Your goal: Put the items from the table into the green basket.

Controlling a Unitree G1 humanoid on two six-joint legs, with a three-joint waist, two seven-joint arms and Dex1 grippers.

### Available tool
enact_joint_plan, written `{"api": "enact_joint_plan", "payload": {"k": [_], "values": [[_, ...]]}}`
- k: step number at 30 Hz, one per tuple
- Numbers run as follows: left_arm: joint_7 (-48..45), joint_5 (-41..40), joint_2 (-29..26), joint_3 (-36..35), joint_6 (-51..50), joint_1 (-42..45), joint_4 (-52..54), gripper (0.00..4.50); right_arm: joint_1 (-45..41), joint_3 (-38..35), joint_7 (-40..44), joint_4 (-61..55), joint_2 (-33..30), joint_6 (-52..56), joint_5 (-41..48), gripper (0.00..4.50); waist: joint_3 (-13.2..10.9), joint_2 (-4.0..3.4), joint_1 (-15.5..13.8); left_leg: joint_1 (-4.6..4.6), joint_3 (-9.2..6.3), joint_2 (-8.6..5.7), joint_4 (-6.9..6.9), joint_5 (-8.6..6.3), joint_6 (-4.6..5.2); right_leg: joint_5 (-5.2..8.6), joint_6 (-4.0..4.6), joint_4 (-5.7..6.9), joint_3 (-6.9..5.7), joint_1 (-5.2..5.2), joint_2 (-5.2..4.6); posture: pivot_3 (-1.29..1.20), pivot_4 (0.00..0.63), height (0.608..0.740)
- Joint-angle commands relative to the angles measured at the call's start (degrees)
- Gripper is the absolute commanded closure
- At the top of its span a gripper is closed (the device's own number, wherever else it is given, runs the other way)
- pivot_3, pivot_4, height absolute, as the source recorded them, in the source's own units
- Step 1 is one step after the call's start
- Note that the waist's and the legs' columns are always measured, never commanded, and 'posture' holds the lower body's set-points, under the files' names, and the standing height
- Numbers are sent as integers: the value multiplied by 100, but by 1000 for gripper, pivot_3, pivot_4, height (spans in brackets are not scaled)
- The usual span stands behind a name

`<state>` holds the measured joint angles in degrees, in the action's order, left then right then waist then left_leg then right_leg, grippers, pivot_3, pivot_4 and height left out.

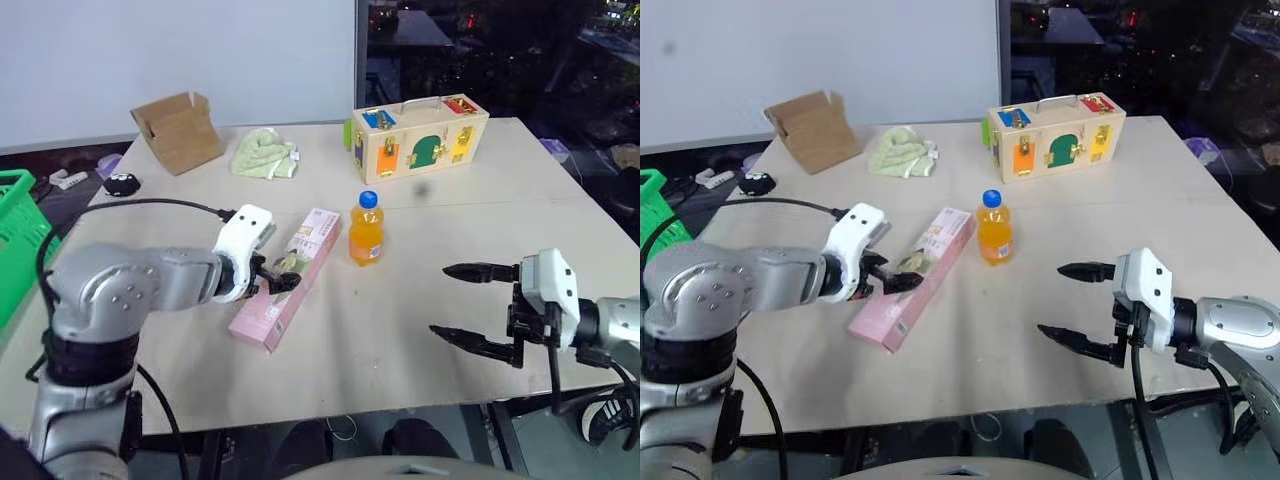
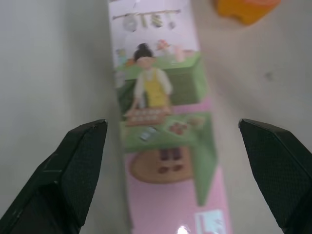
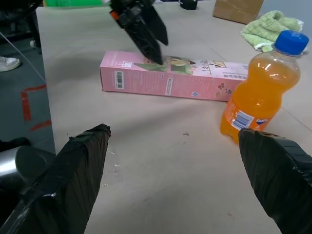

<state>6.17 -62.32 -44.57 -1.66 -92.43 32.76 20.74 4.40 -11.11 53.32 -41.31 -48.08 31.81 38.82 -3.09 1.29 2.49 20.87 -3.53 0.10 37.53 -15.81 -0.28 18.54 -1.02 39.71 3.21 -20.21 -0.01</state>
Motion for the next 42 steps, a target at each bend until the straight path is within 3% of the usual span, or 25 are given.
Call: {"api": "enact_joint_plan", "payload": {"k": [1, 8, 14, 17, 19, 20, 21, 24, 28, 33, 37, 42], "values": [[274, -86, 210, 513, -7, 557, -565, 37, 72, -144, -153, -190, 72, -186, -38, 0, -8, 9, -5, 4, 1, -1, 0, 0, 0, 0, -1, 0, 1, -3, -1, -151, 18, 740], [549, -251, 339, 999, -7, 899, -1406, 37, 171, -145, -462, -393, 139, -171, -50, 0, -17, 3, 173, 41, 0, -2, 1, 1, -2, 0, 0, 7, 5, -42, 1, -200, 34, 740], [642, 380, 407, 1514, -7, 1016, -1637, 37, 189, -54, -814, -586, 223, -89, -53, 0, -22, 3, 292, 52, -1, -2, 4, 1, -2, 1, -2, 5, 5, -48, -1, -233, 41, 740], [452, 545, 458, 1558, -7, 1026, -1613, 886, 182, -27, -944, -653, 231, -35, -24, 0, -23, 1, 329, 61, -2, -2, 6, 1, -1, 1, -2, 5, 4, -56, 0, -236, 41, 740], [350, 675, 494, 1475, -7, 975, -1491, 1772, 156, -24, -989, -666, 210, 0, 2, 0, -21, -3, 335, 64, -2, -2, 6, 1, -1, 1, -2, 6, 4, -59, 1, -233, 41, 740], [291, 714, 463, 1449, -7, 939, -1407, 1934, 132, -22, -1007, -664, 203, 19, 14, 0, -21, -11, 317, 63, -3, -2, 7, 1, -1, 1, -2, 6, 3, -58, 1, -233, 41, 740], [268, 807, 420, 1378, -7, 861, -1302, 2124, 86, -5, -1027, -652, 199, 37, 16, 0, -24, -15, 311, 63, -4, -3, 10, 2, -1, 0, -2, 8, 1, -57, 0, -233, 41, 740], [172, 1047, 429, 891, -7, 596, -982, 2124, -61, 63, -1061, -612, 217, 68, 44, 0, -26, -17, 326, 64, -5, -3, 20, 2, -1, 0, -2, 13, 0, -57, 2, -186, 31, 740], [-20, 1256, 173, -449, 274, -29, -213, 2124, -535, 378, -1061, -478, 482, -61, 121, 0, -31, -13, 381, 71, -13, 1, 27, 2, -2, 0, -1, 17, -4, -60, 6, -121, 20, 740], [-314, 1666, -82, -1523, 758, -531, 58, 2124, -1157, 751, -987, -271, 898, -203, 191, 0, -29, -11, 283, 88, -22, -1, 30, 14, -24, -1, 0, 20, -4, -84, 4, -41, 3, 740], [-727, 2659, -891, -2030, 2212, -1094, -23, 2124, -2297, 1348, -887, 290, 1555, -272, 181, 0, -25, 0, 172, 89, -19, -2, 30, 16, -27, -3, 1, 22, -4, -93, 2, 48, 0, 740], [-1050, 3890, -1771, -2328, 3627, -1575, -571, 2124, -2908, 1779, -721, 773, 2012, -425, -51, 0, -21, 9, -163, 101, -25, -3, 19, 17, -31, -4, 4, 16, -15, -108, -5, 115, 0, 740]]}}
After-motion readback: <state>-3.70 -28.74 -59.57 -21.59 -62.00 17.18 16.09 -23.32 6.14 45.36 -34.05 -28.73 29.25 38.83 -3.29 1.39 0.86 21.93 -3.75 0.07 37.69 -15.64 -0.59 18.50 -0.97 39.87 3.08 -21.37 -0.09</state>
